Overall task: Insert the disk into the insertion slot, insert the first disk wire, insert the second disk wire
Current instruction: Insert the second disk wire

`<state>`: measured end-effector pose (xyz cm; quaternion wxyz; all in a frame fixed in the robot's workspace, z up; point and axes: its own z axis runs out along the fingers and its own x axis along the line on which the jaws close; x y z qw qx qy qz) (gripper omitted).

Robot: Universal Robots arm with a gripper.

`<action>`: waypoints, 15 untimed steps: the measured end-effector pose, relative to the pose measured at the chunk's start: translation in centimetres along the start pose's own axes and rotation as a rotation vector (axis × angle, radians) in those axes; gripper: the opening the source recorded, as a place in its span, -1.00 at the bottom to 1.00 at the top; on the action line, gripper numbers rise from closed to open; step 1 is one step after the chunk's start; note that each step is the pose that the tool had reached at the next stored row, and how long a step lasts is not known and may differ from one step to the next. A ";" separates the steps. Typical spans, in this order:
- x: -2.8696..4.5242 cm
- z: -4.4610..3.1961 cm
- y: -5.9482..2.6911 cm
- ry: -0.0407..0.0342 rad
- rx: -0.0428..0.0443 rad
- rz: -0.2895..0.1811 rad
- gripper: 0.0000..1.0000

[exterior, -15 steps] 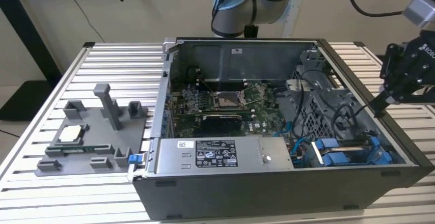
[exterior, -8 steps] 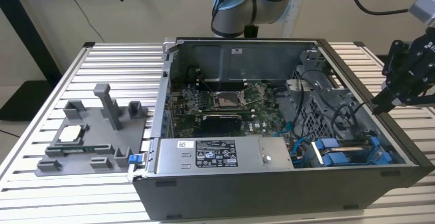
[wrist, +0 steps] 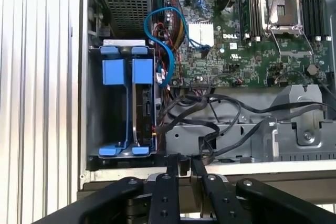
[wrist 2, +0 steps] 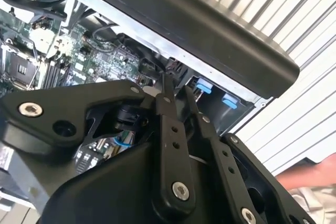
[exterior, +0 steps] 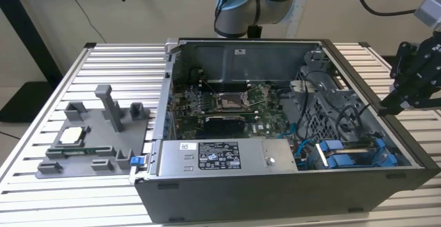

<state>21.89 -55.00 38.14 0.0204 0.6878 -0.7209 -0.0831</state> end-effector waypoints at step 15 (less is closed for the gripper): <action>0.07 0.74 -0.11 -0.0231 0.0015 -0.001 -1.00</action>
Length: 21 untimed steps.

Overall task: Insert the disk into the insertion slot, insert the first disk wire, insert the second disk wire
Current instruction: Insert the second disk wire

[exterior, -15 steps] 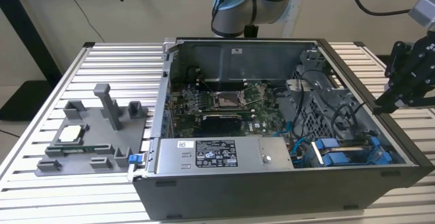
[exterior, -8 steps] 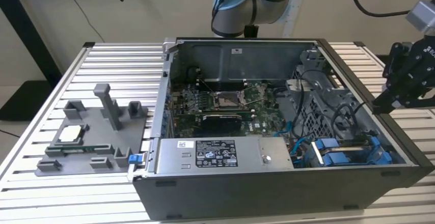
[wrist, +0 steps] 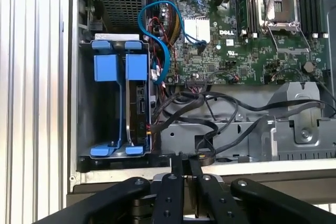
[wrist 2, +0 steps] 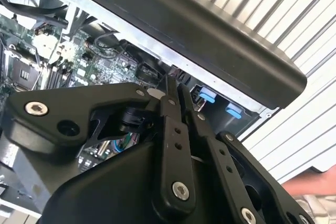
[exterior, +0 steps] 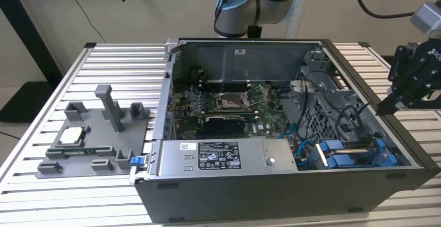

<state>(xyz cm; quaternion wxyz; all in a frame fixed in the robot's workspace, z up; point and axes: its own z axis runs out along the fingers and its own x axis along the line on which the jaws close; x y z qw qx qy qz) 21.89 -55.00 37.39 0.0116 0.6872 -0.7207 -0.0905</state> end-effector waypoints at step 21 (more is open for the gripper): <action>0.68 -0.66 4.60 -0.0147 -0.0021 0.005 -1.00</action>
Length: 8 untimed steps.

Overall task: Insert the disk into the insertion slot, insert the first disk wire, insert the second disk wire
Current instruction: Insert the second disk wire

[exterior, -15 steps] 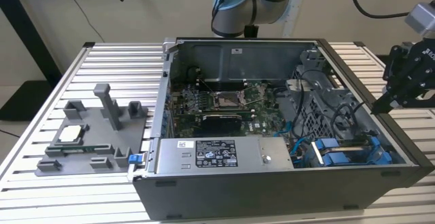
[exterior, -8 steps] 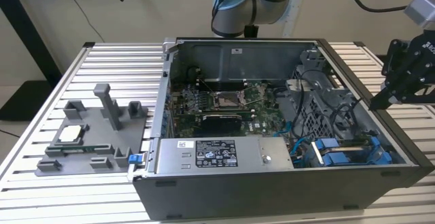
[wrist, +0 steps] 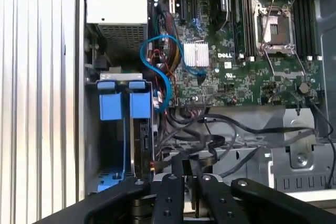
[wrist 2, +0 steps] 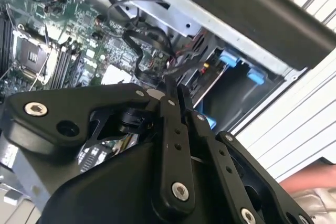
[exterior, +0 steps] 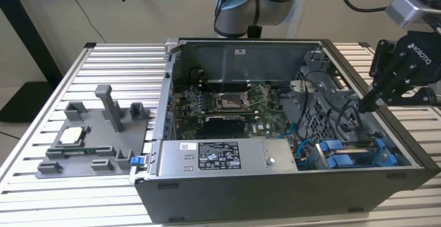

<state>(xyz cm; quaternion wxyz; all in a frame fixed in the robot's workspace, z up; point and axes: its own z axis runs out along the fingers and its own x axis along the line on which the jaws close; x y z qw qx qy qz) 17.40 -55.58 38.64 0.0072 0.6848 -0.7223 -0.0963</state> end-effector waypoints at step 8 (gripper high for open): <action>1.88 0.03 1.41 0.0003 0.0003 -0.001 -1.00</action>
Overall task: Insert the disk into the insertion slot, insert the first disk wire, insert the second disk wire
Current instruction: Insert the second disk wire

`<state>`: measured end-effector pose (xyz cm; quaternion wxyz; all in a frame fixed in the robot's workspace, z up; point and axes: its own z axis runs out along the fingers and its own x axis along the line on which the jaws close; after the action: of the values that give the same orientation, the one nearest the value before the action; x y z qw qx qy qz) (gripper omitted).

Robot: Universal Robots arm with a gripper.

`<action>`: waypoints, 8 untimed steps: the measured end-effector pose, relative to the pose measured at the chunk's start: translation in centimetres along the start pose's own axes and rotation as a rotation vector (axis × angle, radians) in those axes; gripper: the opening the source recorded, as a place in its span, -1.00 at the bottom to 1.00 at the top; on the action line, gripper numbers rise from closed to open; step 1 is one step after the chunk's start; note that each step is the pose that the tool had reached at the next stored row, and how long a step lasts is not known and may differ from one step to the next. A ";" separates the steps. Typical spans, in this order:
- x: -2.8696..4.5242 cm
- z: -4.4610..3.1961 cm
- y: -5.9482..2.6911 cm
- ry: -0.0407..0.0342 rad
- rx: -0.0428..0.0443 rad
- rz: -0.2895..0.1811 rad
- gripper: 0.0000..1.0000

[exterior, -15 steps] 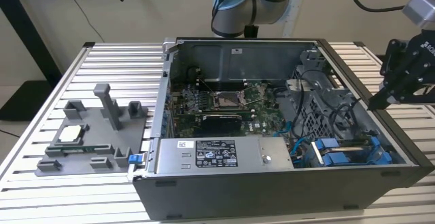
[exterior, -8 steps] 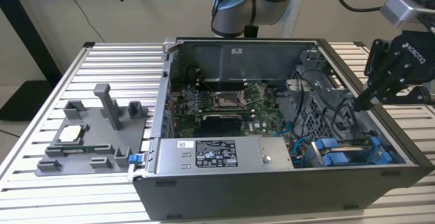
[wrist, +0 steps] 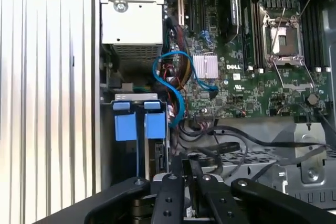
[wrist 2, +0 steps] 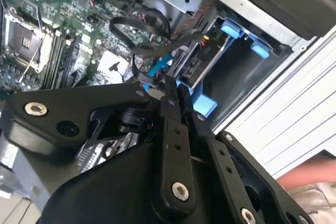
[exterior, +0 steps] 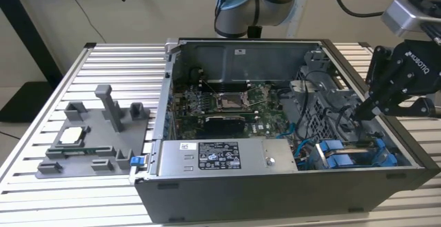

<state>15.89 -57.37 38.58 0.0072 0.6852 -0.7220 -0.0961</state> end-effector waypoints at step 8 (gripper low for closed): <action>0.73 0.35 0.64 0.0003 0.0388 -0.017 -1.00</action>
<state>15.17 -58.02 38.24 -0.0069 0.6915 -0.7177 -0.0821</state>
